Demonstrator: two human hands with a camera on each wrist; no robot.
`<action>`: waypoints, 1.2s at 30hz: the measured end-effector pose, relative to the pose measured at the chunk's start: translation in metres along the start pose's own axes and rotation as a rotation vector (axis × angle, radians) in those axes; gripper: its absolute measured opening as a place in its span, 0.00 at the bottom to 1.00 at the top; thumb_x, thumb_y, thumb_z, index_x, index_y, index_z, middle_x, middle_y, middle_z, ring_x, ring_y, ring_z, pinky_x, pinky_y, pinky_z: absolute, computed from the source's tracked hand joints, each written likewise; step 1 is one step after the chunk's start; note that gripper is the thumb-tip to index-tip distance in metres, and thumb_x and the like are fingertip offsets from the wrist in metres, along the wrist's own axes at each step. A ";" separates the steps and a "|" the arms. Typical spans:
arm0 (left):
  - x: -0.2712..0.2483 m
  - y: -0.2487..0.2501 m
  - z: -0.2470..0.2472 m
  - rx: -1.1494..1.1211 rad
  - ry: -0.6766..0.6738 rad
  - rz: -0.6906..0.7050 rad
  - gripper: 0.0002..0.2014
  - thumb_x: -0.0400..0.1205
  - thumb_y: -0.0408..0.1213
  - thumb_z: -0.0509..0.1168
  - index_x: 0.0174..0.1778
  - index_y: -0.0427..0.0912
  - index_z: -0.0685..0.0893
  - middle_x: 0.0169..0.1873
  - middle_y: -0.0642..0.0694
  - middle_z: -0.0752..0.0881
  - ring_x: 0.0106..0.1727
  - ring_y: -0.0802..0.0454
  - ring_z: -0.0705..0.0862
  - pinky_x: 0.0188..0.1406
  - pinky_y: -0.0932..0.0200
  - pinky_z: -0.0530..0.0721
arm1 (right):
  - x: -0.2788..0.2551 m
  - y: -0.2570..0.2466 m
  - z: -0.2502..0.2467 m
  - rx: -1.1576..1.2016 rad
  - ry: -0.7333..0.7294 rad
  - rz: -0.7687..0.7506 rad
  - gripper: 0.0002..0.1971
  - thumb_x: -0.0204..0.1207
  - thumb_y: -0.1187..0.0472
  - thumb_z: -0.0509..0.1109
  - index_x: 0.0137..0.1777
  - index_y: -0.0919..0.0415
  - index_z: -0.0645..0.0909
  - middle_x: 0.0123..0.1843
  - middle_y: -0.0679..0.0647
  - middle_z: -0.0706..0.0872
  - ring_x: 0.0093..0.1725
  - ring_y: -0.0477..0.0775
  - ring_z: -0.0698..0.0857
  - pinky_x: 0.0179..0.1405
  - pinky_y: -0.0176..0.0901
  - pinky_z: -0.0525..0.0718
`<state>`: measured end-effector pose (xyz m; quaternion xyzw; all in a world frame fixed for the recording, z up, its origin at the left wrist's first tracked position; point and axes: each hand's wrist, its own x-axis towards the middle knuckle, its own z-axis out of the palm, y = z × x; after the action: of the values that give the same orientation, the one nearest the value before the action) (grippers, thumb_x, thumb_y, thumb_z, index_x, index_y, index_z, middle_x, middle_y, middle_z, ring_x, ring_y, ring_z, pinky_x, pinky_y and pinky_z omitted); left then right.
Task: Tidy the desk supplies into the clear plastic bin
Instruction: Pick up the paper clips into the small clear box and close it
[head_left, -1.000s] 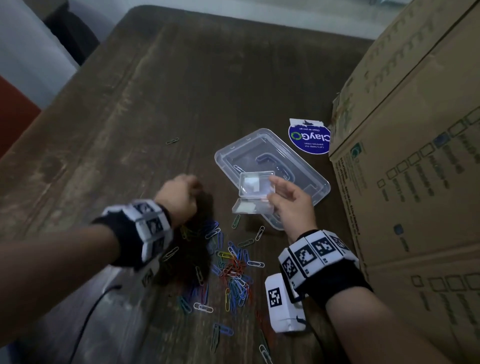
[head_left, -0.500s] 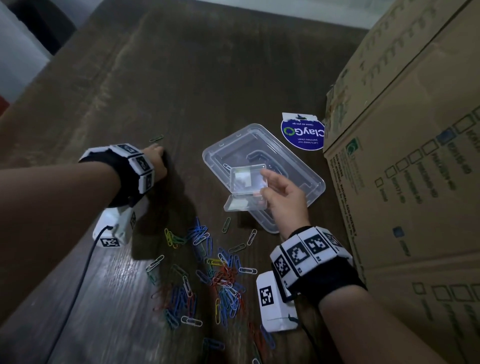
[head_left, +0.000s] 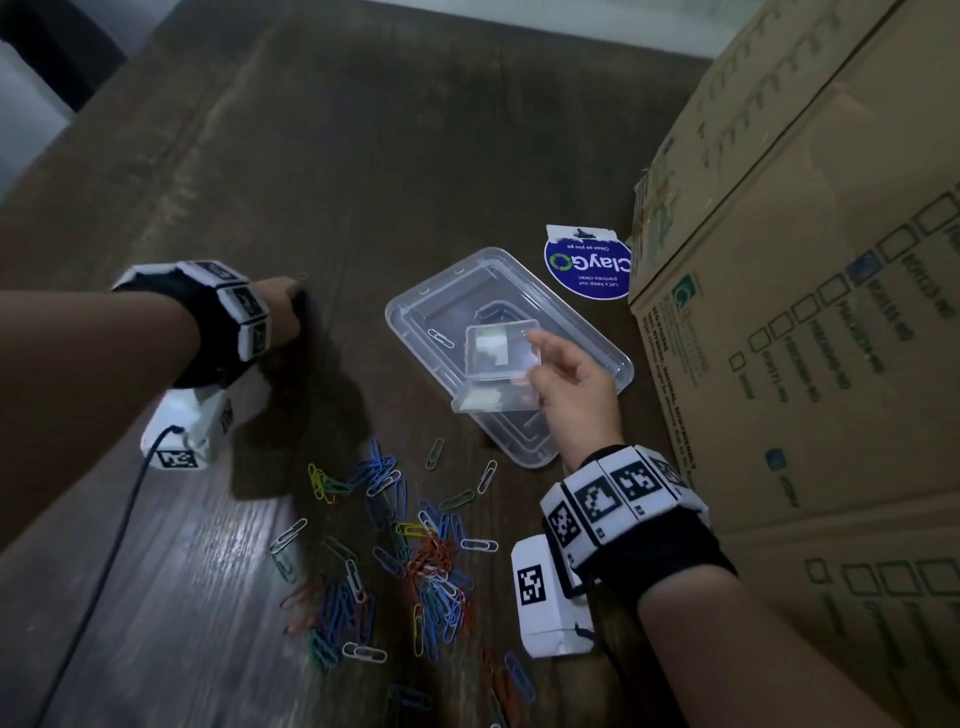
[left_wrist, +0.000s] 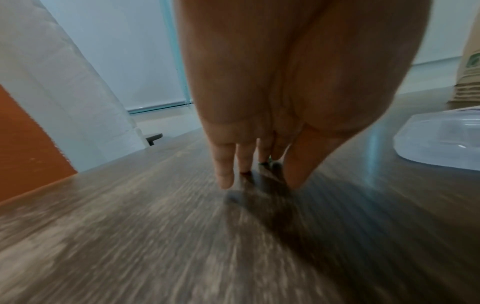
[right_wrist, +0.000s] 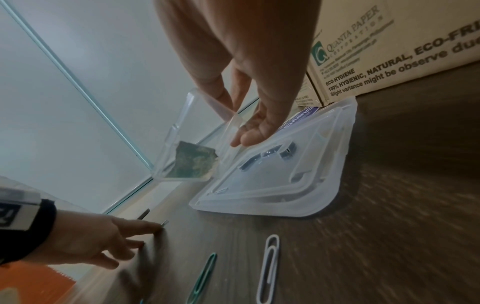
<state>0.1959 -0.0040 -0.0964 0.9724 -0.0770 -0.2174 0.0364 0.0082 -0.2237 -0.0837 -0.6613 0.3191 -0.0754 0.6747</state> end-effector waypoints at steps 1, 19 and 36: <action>-0.004 0.003 0.001 0.031 -0.017 0.023 0.31 0.81 0.25 0.59 0.81 0.33 0.58 0.81 0.37 0.60 0.81 0.42 0.63 0.77 0.55 0.62 | 0.002 0.000 -0.001 0.004 0.005 0.003 0.20 0.77 0.74 0.62 0.56 0.48 0.83 0.67 0.52 0.83 0.65 0.54 0.82 0.60 0.54 0.85; -0.109 0.104 0.059 -0.130 -0.005 0.389 0.18 0.83 0.43 0.61 0.66 0.41 0.81 0.68 0.42 0.75 0.69 0.42 0.76 0.69 0.52 0.75 | -0.024 0.004 -0.032 0.072 0.143 0.026 0.19 0.76 0.76 0.62 0.54 0.52 0.84 0.60 0.54 0.84 0.63 0.56 0.83 0.60 0.55 0.85; -0.177 0.018 0.010 -0.537 0.065 -0.253 0.08 0.70 0.38 0.70 0.33 0.36 0.88 0.27 0.42 0.88 0.34 0.45 0.87 0.41 0.54 0.85 | -0.104 -0.012 -0.063 -0.025 0.091 -0.052 0.20 0.77 0.75 0.61 0.65 0.58 0.80 0.67 0.56 0.82 0.63 0.53 0.82 0.64 0.50 0.83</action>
<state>0.0313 0.0075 -0.0298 0.9362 0.1064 -0.2016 0.2676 -0.1027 -0.2240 -0.0332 -0.6735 0.3331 -0.1189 0.6490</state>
